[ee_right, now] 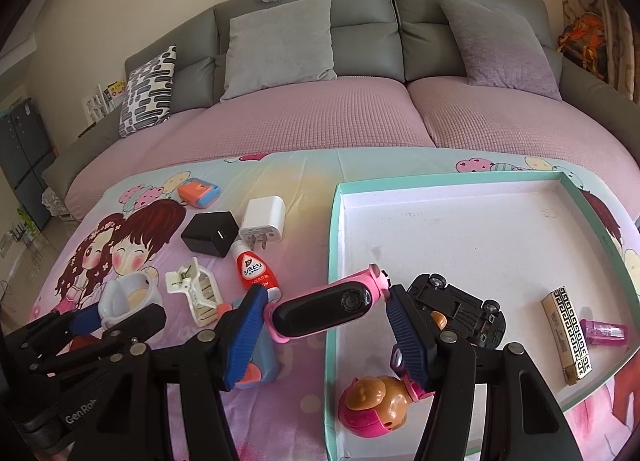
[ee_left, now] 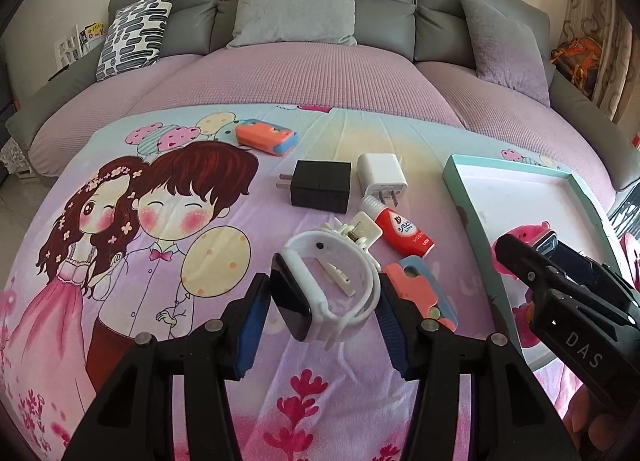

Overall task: Organize rigid objects
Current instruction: 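Grasp the white smartwatch with the left gripper while the right holds the pink watch, then carry the white and pink smartwatches over the tray, then lower both smartwatches into the tray and open both grippers, then withdraw both grippers from the tray toward the remaining items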

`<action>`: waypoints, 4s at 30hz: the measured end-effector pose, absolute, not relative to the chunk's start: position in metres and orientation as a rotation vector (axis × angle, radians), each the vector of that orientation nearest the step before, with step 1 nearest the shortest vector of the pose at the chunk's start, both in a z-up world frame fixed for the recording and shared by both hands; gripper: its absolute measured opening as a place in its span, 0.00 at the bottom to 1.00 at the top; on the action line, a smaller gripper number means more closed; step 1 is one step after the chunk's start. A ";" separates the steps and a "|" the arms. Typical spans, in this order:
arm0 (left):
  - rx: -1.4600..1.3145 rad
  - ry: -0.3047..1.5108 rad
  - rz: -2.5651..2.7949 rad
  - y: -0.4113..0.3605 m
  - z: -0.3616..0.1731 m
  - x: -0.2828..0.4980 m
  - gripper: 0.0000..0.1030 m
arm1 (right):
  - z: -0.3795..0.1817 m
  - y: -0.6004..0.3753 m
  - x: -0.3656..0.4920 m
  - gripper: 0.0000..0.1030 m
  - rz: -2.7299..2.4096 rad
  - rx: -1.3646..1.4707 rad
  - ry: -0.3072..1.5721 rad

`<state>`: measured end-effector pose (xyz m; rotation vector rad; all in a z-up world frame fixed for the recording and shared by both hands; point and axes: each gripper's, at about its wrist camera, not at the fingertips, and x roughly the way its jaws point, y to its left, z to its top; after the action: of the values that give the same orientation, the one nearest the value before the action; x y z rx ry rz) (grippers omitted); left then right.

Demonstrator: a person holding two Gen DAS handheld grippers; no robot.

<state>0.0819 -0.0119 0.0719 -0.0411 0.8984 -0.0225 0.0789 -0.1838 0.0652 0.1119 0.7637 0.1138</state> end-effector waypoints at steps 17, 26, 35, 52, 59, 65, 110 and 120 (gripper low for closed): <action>-0.042 0.835 -0.107 -0.048 0.100 0.087 0.52 | 0.091 -0.235 0.068 0.63 0.007 0.168 0.653; 0.047 0.833 -0.221 -0.117 0.107 0.109 0.53 | 0.087 -0.310 0.063 0.63 -0.208 0.237 0.640; 0.077 0.834 -0.247 -0.173 0.094 0.137 0.53 | 0.084 -0.345 0.053 0.63 -0.338 0.266 0.609; 0.092 0.872 -0.217 -0.193 0.061 0.148 0.53 | 0.066 -0.371 0.051 0.63 -0.408 0.299 0.651; 0.088 0.893 -0.209 -0.190 0.054 0.151 0.53 | 0.060 -0.367 0.055 0.63 -0.396 0.281 0.681; 0.092 0.897 -0.210 -0.192 0.052 0.151 0.53 | 0.059 -0.364 0.057 0.63 -0.386 0.274 0.694; 0.036 0.856 -0.024 -0.164 0.071 0.141 1.00 | 0.050 -0.351 0.067 1.00 -0.280 0.206 0.753; 0.003 0.803 -0.002 -0.145 0.086 0.136 1.00 | 0.070 -0.335 0.063 1.00 -0.232 0.186 0.700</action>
<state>0.1362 -0.1452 0.0864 0.0026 0.8026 -0.0021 0.0627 -0.3346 0.0696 0.1856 0.6995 -0.2324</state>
